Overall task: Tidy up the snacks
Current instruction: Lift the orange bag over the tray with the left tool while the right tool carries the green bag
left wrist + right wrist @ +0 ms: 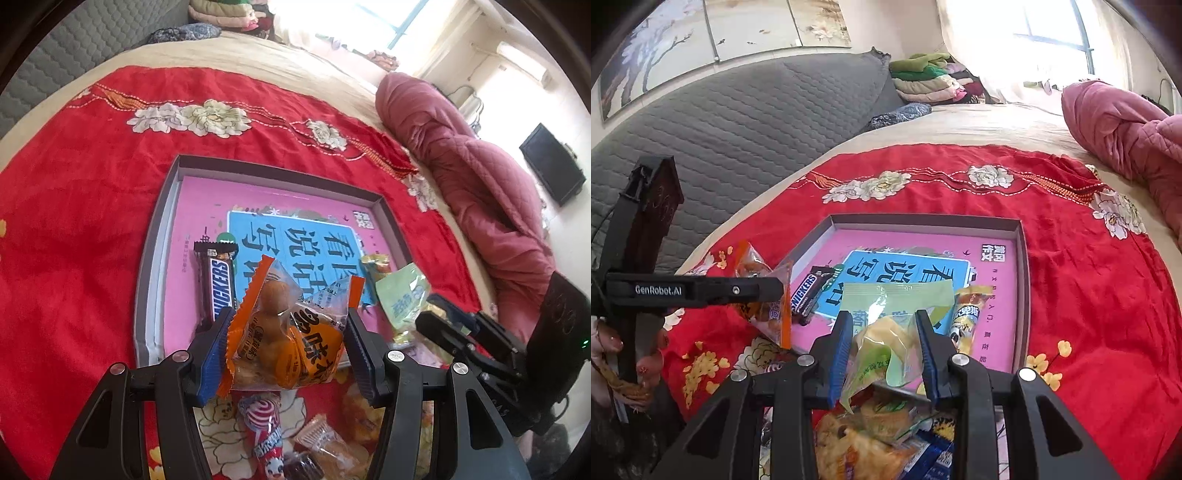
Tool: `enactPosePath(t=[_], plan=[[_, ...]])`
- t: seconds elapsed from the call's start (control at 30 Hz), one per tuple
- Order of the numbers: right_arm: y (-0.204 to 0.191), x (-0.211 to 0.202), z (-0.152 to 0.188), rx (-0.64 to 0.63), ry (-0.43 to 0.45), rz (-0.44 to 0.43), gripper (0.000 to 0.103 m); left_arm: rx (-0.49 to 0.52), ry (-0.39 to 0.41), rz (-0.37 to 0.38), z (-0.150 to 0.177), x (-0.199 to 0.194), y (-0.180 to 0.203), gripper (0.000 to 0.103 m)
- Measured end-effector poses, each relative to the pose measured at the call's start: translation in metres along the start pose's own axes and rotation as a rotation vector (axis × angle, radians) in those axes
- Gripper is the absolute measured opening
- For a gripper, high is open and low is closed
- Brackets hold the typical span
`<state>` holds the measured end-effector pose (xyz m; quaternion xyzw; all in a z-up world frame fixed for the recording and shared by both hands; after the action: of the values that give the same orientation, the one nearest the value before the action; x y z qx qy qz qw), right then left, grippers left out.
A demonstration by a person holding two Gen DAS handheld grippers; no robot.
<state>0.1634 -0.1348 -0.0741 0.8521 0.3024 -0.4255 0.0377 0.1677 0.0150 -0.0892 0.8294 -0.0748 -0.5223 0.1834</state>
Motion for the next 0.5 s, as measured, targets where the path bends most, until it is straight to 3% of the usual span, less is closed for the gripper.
enactPosePath(t=[0.2,0.5], plan=[[0.004,0.006,-0.004,-0.002,-0.002,0.008,0.034,0.020,-0.013,-0.063,-0.004,0.012,0.000,0.060],[0.010,0.017,-0.004,0.006,-0.028,0.031,0.034,0.021,-0.032,-0.083,-0.005,0.027,0.001,0.060]])
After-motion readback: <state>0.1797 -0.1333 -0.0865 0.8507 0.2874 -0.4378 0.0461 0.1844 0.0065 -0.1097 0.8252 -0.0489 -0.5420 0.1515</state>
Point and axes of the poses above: each gripper's, at about its wrist camera, not at the fingertips, and x roughly the way its jaws point, y to its right, z to its underside, the point moved 9 cm from there along x, roughly the way its jaws point, and after that the axes turned 7 degrees about -y, right-handed, at the moved point
